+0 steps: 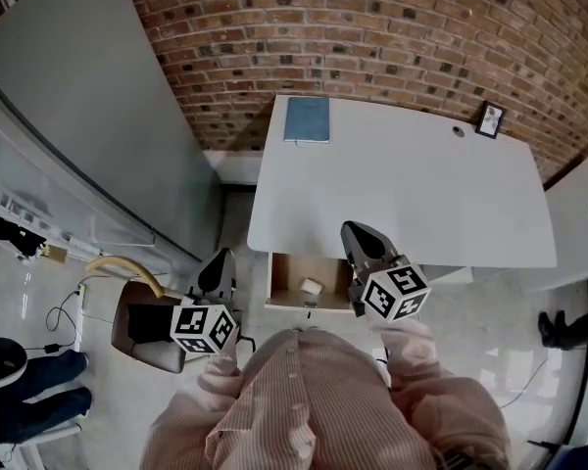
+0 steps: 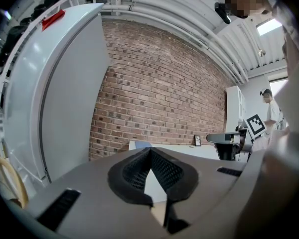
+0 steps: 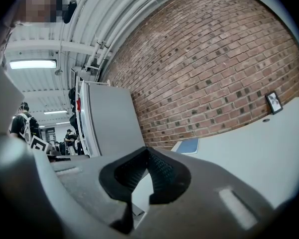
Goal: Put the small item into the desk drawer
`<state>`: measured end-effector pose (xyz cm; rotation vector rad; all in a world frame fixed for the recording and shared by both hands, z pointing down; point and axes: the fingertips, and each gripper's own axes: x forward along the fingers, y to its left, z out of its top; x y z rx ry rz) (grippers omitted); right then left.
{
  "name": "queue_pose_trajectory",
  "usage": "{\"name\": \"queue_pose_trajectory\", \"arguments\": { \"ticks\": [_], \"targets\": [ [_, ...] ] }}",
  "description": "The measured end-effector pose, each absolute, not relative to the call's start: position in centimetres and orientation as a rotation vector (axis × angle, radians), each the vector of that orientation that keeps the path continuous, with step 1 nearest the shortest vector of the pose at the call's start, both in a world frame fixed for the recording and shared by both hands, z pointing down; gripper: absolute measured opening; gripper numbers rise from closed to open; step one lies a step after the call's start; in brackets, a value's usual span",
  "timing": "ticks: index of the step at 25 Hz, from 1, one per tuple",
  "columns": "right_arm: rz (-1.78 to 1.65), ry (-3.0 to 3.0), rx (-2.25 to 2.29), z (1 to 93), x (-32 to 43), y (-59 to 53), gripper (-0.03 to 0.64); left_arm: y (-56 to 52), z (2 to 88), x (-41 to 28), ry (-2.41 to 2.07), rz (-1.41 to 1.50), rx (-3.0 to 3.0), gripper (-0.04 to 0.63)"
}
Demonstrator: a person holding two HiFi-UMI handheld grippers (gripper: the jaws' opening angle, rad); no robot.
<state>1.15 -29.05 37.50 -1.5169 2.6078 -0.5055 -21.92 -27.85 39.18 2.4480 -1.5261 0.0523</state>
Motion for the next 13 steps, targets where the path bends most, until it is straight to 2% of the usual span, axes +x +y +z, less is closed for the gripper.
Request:
{"name": "queue_pose_trajectory", "arguments": {
  "ticks": [13],
  "targets": [
    [-0.511, 2.598, -1.544, 38.22, 1.63, -29.18, 0.006, -28.13, 39.70, -22.37, -1.530, 0.043, 2.437, -0.002]
  ]
}}
